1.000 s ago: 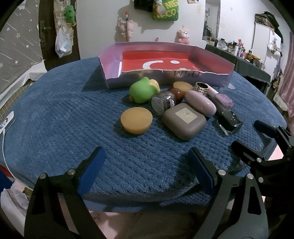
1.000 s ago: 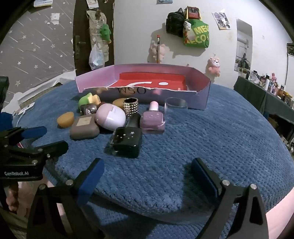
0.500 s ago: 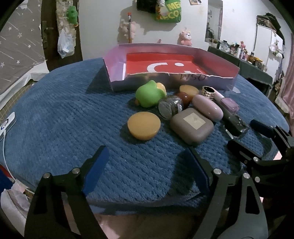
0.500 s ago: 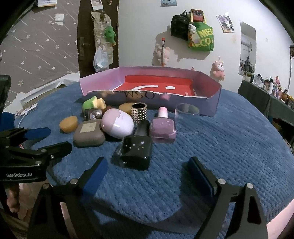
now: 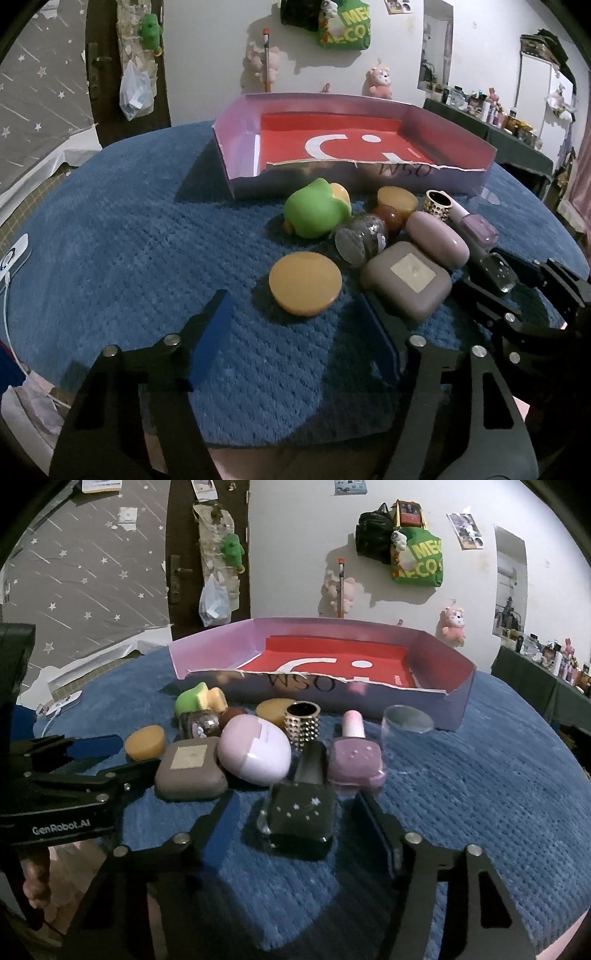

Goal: Organize rigid objects
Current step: 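Move left gripper to the orange round sponge while right gripper approaches the black nail polish, then close left gripper on the orange sponge while right gripper closes on the black nail polish, then carry the sponge with left gripper into the red box while right gripper carries the polish there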

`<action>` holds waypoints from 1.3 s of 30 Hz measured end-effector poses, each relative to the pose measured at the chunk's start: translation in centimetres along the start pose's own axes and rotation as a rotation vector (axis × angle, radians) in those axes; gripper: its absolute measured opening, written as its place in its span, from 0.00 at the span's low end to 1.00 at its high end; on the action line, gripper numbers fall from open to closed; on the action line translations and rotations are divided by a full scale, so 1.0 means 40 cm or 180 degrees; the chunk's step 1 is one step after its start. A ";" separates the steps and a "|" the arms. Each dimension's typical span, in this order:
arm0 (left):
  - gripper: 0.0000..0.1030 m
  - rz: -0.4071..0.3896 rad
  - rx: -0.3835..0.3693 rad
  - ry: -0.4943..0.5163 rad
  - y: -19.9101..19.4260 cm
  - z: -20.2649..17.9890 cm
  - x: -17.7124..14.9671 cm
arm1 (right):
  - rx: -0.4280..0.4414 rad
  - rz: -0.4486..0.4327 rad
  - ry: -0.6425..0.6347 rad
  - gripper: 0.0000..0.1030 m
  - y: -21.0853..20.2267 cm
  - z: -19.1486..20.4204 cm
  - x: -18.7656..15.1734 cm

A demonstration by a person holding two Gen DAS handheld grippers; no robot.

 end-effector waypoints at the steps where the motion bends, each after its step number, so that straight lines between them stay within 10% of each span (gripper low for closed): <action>1: 0.63 0.0001 -0.0008 -0.0010 0.002 0.000 0.003 | 0.0010 0.0011 0.0011 0.61 0.003 0.000 0.002; 12: 0.35 -0.0027 -0.0018 0.0044 0.018 -0.016 0.026 | -0.0014 -0.0014 -0.0001 0.39 0.014 0.002 0.017; 39: 0.35 -0.0229 -0.0212 0.0117 -0.042 -0.028 0.113 | 0.0239 -0.0278 -0.0022 0.39 -0.081 -0.013 0.117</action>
Point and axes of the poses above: each gripper's, at about its wrist camera, not at the fingertips, and y roughly the way its jaws point, z to its left, x to its top, the point moved 3 cm from there along y, roughly the way its jaws point, and after that the axes turned 3 degrees about x, right-handed, at the moved point
